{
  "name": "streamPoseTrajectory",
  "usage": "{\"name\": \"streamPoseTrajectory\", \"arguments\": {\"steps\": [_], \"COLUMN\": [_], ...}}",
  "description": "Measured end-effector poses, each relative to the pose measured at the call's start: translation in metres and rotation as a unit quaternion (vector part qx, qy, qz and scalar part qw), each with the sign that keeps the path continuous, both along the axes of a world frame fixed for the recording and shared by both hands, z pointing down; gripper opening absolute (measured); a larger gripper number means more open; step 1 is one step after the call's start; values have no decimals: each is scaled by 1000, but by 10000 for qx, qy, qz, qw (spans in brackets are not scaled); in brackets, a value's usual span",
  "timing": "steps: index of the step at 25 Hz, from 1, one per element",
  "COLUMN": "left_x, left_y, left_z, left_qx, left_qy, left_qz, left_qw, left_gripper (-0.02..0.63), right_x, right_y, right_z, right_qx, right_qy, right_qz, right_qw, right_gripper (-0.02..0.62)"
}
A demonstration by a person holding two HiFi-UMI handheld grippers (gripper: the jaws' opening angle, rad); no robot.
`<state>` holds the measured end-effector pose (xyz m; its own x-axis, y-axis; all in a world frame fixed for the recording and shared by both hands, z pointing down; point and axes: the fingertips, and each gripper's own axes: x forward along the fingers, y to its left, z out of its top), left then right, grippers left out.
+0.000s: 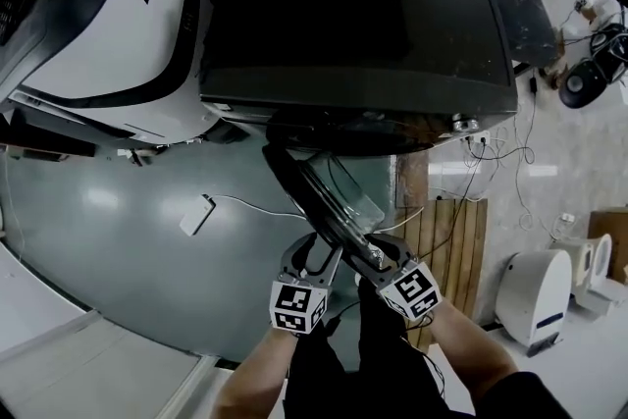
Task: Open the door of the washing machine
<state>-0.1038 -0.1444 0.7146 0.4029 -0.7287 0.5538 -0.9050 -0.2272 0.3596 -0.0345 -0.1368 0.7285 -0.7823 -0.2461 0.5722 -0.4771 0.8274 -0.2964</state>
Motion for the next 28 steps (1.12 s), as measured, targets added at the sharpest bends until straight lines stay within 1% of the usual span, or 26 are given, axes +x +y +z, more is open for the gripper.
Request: {"name": "streamPoseTrajectory", "arguments": {"steps": [4, 7, 9, 12, 15, 18, 21, 28], "left_x": [-21, -39, -50, -68, -85, -102, -121, -158], "left_y": [18, 31, 39, 50, 60, 70, 76, 86], "left_z": [1, 0, 0, 0, -2, -4, -6, -6], "left_qx": [-70, -98, -129, -169, -191, -217, -218, -235], "left_qy": [17, 30, 28, -7, -64, -113, -138, -223], "left_qz": [-130, -158, -138, -67, 21, 62, 88, 182], "left_qw": [9999, 9998, 9998, 9998, 9998, 9997, 9996, 9993], "left_gripper": [222, 222, 222, 222, 222, 222, 222, 222], "right_x": [-27, -45, -55, -65, -71, -77, -84, -99], "right_y": [14, 17, 15, 7, -2, -5, -3, 12], "right_z": [-5, -10, -13, -20, -32, -44, -52, -67], "right_qx": [6, 65, 56, 5, 99, 167, 253, 398], "right_qy": [-45, -68, -120, -280, -391, -483, -502, -461], "right_qz": [-177, -146, 28, 515, 953, 1282, 1503, 1850], "right_qw": [9998, 9998, 9999, 9983, 9946, 9904, 9870, 9808], "right_gripper": [186, 186, 186, 186, 185, 184, 184, 183]}}
